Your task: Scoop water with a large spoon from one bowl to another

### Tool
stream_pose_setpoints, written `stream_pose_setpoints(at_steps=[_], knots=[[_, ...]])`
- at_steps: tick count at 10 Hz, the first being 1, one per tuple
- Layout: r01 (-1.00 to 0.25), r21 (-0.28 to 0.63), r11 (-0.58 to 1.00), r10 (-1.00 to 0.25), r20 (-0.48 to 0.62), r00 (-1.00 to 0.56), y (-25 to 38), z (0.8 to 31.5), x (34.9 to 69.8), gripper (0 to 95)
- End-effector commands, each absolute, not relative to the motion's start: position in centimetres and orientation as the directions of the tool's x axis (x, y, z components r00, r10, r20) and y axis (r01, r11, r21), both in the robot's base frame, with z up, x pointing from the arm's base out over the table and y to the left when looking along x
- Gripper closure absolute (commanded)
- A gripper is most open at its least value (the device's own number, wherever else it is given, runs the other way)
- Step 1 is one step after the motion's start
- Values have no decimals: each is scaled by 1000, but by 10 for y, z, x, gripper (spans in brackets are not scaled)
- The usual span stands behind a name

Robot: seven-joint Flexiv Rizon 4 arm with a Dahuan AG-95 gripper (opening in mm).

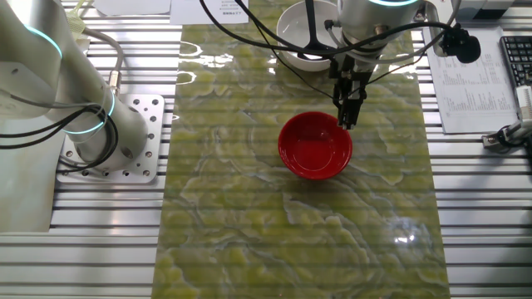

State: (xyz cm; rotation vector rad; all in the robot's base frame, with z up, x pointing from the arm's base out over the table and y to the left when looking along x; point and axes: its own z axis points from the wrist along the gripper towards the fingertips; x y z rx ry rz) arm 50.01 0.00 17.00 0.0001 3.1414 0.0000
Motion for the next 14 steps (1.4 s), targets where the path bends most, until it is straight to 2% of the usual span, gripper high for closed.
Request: stream_pose_setpoints(at_steps=[1, 14], knots=[[-367, 6, 930, -366, -54, -929, 0, 170, 500, 950], [-428, -7, 904, -428, -40, -903, 0, 170, 500, 950]])
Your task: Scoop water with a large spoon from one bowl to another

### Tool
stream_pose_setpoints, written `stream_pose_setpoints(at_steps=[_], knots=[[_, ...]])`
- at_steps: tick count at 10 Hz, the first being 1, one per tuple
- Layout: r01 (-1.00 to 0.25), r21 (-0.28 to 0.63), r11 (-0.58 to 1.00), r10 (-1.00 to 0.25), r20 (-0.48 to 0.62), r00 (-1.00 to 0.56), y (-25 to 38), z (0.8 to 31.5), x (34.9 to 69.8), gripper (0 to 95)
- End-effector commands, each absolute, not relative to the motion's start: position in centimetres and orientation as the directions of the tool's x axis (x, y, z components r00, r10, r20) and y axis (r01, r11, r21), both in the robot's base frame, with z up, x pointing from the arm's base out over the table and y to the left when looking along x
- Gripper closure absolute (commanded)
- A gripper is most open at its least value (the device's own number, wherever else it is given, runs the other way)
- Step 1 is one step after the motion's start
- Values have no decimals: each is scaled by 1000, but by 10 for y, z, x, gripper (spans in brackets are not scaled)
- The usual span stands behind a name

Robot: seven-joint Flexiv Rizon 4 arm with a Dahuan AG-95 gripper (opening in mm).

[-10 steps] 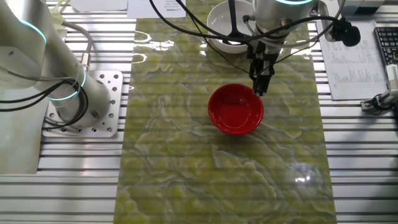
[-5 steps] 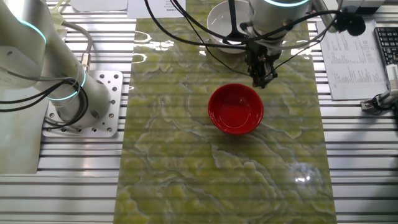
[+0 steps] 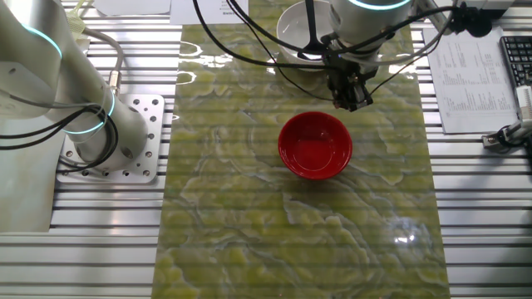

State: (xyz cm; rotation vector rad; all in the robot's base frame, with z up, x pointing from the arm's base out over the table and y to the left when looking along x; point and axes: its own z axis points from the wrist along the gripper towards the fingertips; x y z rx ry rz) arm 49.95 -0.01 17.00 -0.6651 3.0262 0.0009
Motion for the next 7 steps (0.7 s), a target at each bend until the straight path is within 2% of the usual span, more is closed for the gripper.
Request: stream_pose_setpoints(at_steps=[1, 7], knots=[[-423, -7, 906, -423, -40, -905, 0, 170, 500, 950], [-505, 9, 863, -505, -5, -863, 0, 170, 500, 950]])
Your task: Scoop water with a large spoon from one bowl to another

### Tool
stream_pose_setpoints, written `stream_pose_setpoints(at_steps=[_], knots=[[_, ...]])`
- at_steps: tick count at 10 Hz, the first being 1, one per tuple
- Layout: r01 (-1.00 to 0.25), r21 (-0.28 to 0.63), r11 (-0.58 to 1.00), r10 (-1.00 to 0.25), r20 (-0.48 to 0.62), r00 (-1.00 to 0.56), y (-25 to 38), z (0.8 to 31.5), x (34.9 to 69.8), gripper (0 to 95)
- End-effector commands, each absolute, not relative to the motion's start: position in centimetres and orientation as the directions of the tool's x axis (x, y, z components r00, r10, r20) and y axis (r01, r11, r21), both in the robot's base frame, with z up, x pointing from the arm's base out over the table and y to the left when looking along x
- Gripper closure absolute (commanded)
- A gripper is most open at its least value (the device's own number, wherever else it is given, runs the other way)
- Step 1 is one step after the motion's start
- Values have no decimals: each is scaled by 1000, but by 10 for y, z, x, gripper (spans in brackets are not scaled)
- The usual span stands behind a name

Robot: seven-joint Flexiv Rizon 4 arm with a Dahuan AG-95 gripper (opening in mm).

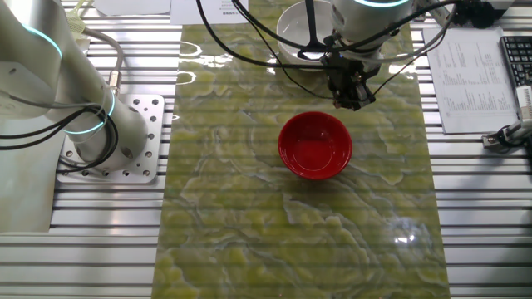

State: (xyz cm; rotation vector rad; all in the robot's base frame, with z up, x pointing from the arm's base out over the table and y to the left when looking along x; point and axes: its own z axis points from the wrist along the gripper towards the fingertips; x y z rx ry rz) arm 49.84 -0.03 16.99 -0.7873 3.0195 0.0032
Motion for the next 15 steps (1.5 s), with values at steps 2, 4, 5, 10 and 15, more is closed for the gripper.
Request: stream_pose_setpoints(at_steps=[2, 4, 5, 10, 15], knots=[[-522, 8, 853, -522, -3, -853, 4, 168, 500, 950], [-552, -4, 834, -552, 5, -834, 16, 164, 501, 950], [-554, -5, 832, -554, 6, -833, 22, 162, 501, 950], [-614, -13, 789, -614, 2, -789, 50, 154, 499, 950], [-670, -39, 741, -669, 39, -742, 70, 159, 508, 950]])
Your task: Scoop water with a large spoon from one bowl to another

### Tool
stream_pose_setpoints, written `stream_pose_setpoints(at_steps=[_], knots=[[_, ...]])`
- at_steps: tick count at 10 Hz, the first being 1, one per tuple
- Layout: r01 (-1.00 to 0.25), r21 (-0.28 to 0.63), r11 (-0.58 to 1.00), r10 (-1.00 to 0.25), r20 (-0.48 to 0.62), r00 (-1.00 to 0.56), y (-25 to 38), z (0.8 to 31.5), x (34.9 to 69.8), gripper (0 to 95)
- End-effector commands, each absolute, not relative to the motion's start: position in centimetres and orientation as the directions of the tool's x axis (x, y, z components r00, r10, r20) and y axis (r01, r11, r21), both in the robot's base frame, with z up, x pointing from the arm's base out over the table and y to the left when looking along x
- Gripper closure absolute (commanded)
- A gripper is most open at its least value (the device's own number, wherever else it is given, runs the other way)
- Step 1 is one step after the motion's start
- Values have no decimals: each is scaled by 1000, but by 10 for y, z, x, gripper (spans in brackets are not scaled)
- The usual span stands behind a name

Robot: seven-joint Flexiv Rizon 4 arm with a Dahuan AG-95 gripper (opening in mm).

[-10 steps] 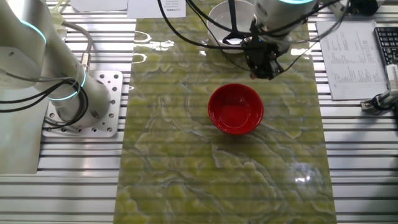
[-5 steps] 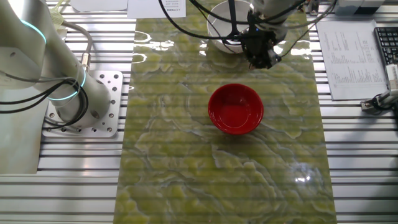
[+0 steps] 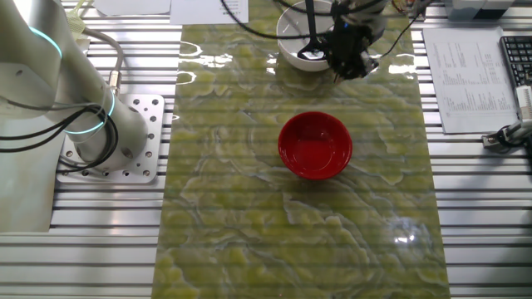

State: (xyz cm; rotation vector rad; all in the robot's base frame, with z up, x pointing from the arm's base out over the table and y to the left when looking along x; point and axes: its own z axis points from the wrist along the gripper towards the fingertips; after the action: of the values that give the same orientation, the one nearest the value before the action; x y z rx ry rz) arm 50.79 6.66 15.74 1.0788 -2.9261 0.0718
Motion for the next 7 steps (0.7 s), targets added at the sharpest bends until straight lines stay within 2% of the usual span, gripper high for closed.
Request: stream_pose_setpoints(at_steps=[1, 7], knots=[[-689, -43, 724, -687, 46, -725, 78, 160, 510, 950], [-761, -65, 646, -757, 80, -649, 111, 164, 514, 950]])
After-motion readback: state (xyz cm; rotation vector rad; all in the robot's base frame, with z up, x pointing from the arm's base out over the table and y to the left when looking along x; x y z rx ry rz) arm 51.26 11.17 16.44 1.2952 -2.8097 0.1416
